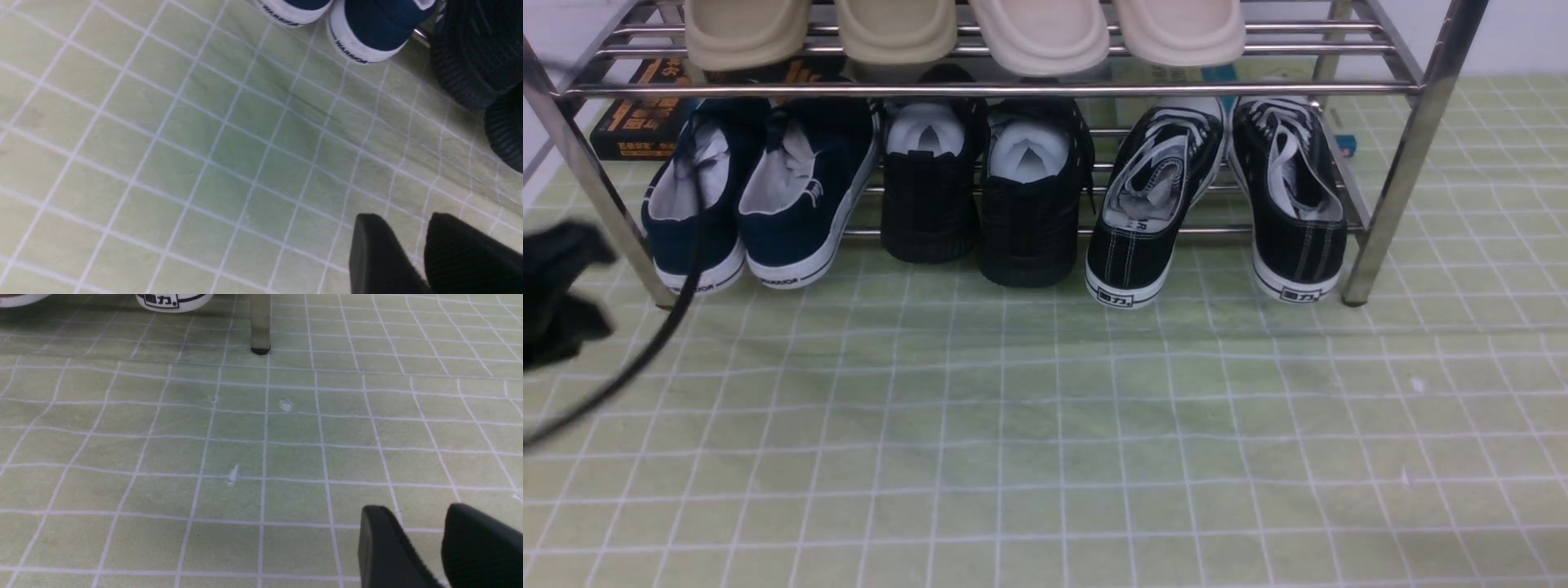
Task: Take the shoes off the shelf with your hand from the green coffee tablecloth.
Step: 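Grasp a shoe standing on the lower shelf of the shoe rack with the left gripper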
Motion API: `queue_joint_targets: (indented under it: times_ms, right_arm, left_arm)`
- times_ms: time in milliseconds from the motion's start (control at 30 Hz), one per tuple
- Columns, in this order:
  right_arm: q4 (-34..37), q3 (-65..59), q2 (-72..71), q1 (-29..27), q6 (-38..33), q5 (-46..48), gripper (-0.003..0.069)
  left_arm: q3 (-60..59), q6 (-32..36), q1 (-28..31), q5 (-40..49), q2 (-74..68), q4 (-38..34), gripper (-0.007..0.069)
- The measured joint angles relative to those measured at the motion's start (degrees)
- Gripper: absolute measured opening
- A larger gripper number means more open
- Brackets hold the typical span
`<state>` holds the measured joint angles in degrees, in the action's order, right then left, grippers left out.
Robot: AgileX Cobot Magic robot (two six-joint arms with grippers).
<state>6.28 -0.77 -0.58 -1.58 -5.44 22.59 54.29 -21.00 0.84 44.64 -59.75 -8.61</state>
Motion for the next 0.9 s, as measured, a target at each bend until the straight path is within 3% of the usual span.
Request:
queue_joint_targets:
  times_ms: [33, 167, 333, 533, 700, 900]
  right_arm:
    - [0.0, 0.0, 0.0, 0.0, 0.0, 0.0, 0.0240]
    - [0.0, 0.0, 0.0, 0.0, 0.0, 0.0, 0.0240]
    - [0.0, 0.0, 0.0, 0.0, 0.0, 0.0, 0.0240]
    - [0.0, 0.0, 0.0, 0.0, 0.0, 0.0, 0.0240]
    - [0.0, 0.0, 0.0, 0.0, 0.0, 0.0, 0.0240]
    - [0.0, 0.0, 0.0, 0.0, 0.0, 0.0, 0.0240]
  left_arm:
    - [0.8, 0.8, -0.1, 0.0, -1.2, -0.8, 0.0256]
    - [8.7, 9.0, -4.0, -1.6, -12.3, -7.8, 0.0404]
    - [14.9, 10.8, -9.7, -6.7, -21.3, -8.8, 0.0487]
    - [16.9, 5.4, -12.7, -16.8, -27.8, -9.6, 0.0503]
    - [16.9, -3.6, -13.1, -25.1, -32.5, -10.4, 0.0501]
    - [16.9, -7.4, -13.1, -28.9, -35.4, -11.5, 0.0501]
